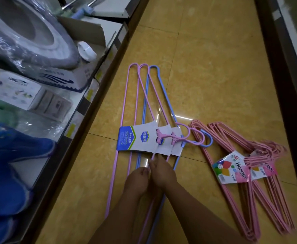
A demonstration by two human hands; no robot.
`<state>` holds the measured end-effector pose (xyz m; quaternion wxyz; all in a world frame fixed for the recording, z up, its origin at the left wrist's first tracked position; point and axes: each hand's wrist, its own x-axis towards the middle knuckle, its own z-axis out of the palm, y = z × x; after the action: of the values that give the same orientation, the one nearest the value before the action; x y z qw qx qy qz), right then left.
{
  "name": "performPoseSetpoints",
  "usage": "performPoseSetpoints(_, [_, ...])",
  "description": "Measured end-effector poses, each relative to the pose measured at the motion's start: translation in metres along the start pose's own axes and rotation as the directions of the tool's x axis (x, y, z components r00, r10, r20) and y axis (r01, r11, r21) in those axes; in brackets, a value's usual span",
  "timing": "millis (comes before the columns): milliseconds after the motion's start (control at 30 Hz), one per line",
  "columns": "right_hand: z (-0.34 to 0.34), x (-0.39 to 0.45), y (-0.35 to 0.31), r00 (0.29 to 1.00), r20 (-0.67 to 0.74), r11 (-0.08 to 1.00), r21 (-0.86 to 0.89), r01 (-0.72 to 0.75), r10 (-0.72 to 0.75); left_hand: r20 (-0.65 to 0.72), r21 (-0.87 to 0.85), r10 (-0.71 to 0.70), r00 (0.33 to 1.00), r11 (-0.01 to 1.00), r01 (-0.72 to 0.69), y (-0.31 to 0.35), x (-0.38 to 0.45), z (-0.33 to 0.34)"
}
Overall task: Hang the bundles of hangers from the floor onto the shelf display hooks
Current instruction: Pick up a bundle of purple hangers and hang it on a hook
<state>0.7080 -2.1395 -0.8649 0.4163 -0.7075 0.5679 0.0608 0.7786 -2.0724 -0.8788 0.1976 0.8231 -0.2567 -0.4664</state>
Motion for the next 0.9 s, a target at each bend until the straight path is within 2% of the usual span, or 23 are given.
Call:
performPoseSetpoints(67, [-0.003,0.004,-0.014,0.994,-0.046,0.964,0.253,-0.081,0.095,0.005,-0.039,-0.002,1.000,0.999,0.002,0.002,-0.005,-0.007])
performPoseSetpoints(100, [-0.004,0.007,-0.023,0.986,-0.050,0.890,0.438,-0.123,0.161,0.018,-0.078,-0.011,1.000,0.997,0.012,0.004,-0.008,-0.010])
performPoseSetpoints(167, [-0.003,0.014,-0.038,0.969,-0.020,0.657,0.738,-0.153,0.247,0.030,-0.138,-0.019,0.999,0.990,0.023,0.010,-0.012,-0.015])
performPoseSetpoints(233, [0.000,0.018,-0.046,0.964,-0.011,0.534,0.834,-0.137,0.264,0.020,-0.116,-0.017,1.000,0.993,0.019,0.013,-0.015,-0.022])
performPoseSetpoints(300, [0.009,0.020,-0.055,0.967,-0.002,0.472,0.873,-0.123,0.254,-0.083,-0.049,-0.002,0.997,0.999,-0.002,0.017,-0.013,-0.031])
performPoseSetpoints(400, [0.019,0.016,-0.074,0.961,-0.017,0.398,0.912,-0.098,0.275,-0.225,-0.057,0.018,0.974,0.998,-0.032,0.028,-0.015,-0.052])
performPoseSetpoints(500, [0.004,0.002,-0.094,0.953,-0.082,0.442,0.895,-0.058,0.293,-0.287,-0.028,0.054,0.956,0.998,-0.064,0.046,-0.031,-0.079])
performPoseSetpoints(600, [-0.029,-0.027,-0.101,0.942,-0.111,0.467,0.883,-0.053,0.316,-0.346,-0.020,0.028,0.938,0.999,-0.037,0.065,-0.059,-0.103])
performPoseSetpoints(700, [-0.063,-0.068,-0.111,0.934,-0.126,0.532,0.844,-0.077,0.335,-0.319,-0.013,0.007,0.948,1.000,-0.012,0.088,-0.097,-0.122])
performPoseSetpoints(800, [-0.107,-0.109,-0.137,0.919,-0.180,0.627,0.775,-0.087,0.351,-0.277,-0.030,0.040,0.960,0.998,-0.051,0.128,-0.140,-0.147])
performPoseSetpoints(900, [-0.160,-0.148,-0.166,0.911,-0.262,0.774,0.626,-0.090,0.318,-0.274,-0.005,0.101,0.956,0.994,-0.107,0.172,-0.181,-0.179])
